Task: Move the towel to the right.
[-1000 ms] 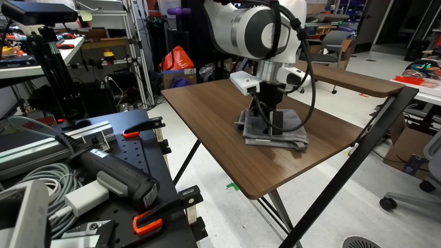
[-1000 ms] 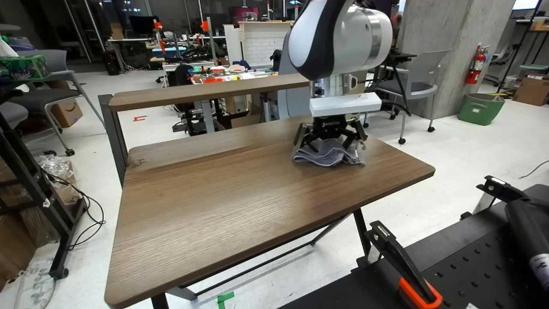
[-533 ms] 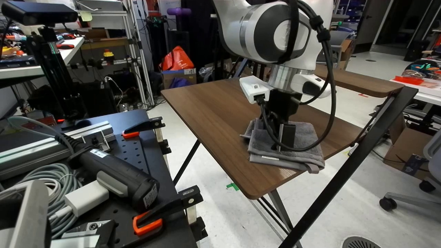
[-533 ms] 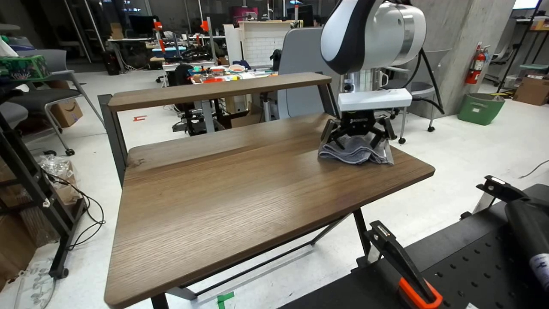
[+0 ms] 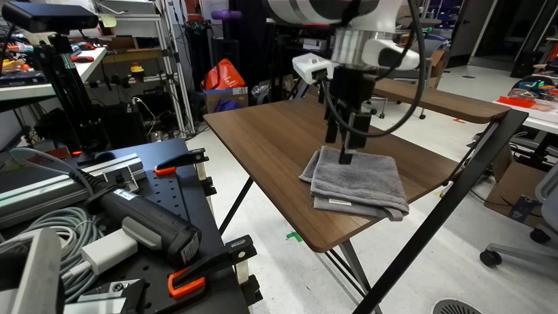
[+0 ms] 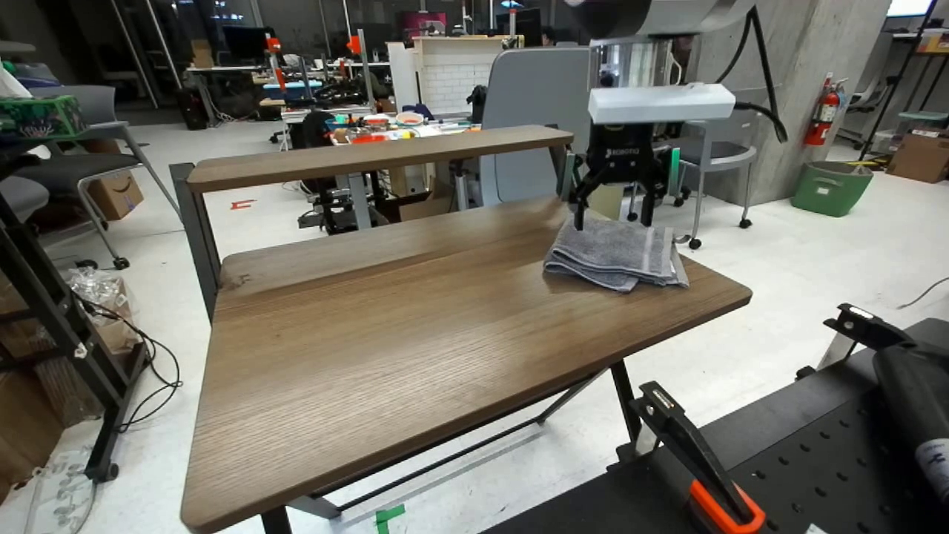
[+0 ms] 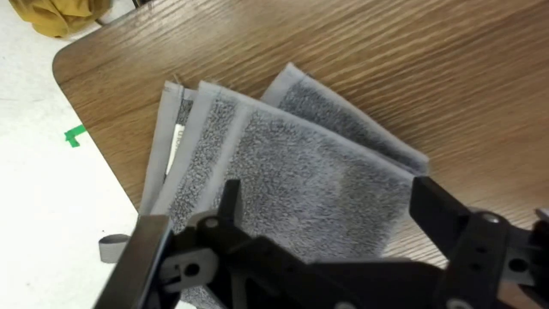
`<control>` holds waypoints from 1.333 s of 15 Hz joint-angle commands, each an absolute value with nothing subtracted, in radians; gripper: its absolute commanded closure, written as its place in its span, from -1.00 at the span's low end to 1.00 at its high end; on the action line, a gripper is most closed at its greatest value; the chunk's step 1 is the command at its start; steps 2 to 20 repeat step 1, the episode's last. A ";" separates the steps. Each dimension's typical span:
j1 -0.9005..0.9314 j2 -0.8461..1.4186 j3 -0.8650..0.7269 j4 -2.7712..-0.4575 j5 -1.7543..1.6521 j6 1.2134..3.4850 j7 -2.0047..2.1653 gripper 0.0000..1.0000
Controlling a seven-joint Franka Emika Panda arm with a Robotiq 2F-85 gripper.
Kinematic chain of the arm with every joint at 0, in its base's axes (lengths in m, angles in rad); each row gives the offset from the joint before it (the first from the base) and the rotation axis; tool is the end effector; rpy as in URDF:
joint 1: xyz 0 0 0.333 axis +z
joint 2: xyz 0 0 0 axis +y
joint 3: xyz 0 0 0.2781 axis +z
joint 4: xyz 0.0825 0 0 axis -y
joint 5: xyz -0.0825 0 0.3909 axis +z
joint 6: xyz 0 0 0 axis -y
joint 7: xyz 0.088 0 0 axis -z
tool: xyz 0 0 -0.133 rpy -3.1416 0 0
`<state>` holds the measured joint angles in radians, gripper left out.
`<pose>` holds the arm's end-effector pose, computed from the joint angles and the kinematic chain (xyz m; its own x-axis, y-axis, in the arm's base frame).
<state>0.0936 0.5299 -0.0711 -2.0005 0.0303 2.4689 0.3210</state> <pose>0.5835 0.0116 0.1211 0.9496 -0.3095 -0.0508 -0.3079 -0.9507 0.0364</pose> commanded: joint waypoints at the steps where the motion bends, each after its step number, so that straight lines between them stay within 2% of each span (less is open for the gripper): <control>1: 0.091 0.500 -0.059 -2.026 0.028 2.466 0.317 -1.00; 20: 0.091 0.500 -0.059 -2.026 0.028 2.466 0.317 -1.00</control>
